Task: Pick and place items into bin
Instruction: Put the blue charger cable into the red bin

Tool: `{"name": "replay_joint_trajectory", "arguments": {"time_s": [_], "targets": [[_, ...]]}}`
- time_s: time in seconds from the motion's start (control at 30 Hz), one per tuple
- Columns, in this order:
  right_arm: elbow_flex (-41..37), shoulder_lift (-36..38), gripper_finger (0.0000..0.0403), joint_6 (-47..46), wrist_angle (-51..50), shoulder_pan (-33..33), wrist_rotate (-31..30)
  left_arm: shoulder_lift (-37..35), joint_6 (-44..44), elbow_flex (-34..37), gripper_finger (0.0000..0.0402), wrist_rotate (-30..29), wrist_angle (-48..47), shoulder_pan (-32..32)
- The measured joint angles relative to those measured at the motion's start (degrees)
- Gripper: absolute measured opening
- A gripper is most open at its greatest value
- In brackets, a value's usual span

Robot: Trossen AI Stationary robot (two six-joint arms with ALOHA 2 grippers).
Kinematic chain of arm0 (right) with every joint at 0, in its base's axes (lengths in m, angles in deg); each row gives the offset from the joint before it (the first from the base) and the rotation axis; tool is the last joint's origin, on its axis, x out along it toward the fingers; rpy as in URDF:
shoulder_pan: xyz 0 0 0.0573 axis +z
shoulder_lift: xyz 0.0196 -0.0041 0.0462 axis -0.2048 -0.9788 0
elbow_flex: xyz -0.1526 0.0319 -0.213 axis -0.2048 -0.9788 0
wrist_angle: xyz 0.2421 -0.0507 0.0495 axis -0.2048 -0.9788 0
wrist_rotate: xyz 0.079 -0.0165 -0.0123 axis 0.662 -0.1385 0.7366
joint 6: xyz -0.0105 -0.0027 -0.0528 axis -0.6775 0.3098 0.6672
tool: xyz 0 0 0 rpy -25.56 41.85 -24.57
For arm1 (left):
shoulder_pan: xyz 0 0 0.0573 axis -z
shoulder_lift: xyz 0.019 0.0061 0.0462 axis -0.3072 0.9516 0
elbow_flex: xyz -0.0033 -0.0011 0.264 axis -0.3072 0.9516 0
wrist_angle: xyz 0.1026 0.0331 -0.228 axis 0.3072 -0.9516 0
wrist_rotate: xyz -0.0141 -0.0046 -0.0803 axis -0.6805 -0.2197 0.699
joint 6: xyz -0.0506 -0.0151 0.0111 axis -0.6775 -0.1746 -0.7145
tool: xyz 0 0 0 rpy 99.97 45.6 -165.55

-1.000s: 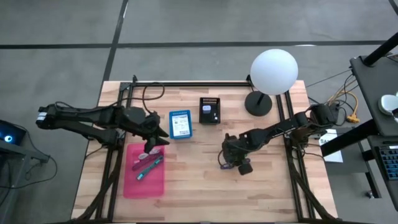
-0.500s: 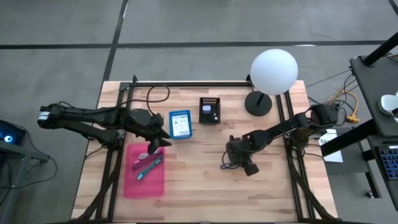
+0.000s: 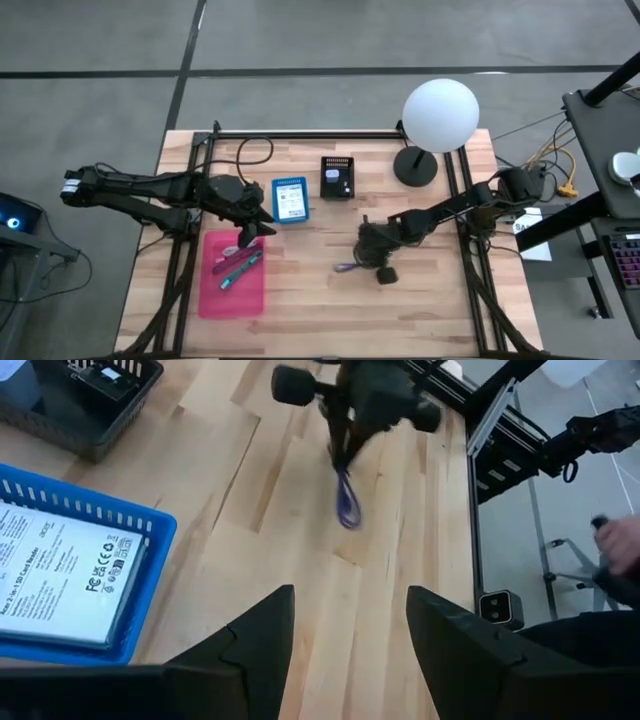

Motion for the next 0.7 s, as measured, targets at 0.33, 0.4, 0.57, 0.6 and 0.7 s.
{"name": "replay_joint_trajectory", "arguments": {"time_s": [0.33, 0.4, 0.57, 0.6, 0.7], "targets": [[-2.13, -0.44, 0.0014, -9.74, 57.73, -3.1, -9.09, 0.0, 0.27, 0.17, 0.0178, 0.02, 8.37, -0.02], [-2.18, -0.55, 0.0014, -10.84, 64.57, -3.86, -10.62, 0.0, 1.59, 0.6, 0.0178, 0.04, 12.83, -0.02], [-1.99, -0.53, 0.0014, -11.79, 74.38, -5.19, -11.34, 1.06, 6.63, 1.16, 0.0178, 0.03, 27.28, 0.04], [-1.84, -0.53, 0.0014, -11.65, 74.51, -5.21, -11.39, 1.57, 7.98, 1.22, 0.0178, 0.03, 29.54, 0.04], [-1.72, -0.53, 0.0013, -11.66, 74.33, -5.15, -10.97, 4.27, 10.93, 1.27, 0.0178, 0.04, 37.38, 0.09]]}}
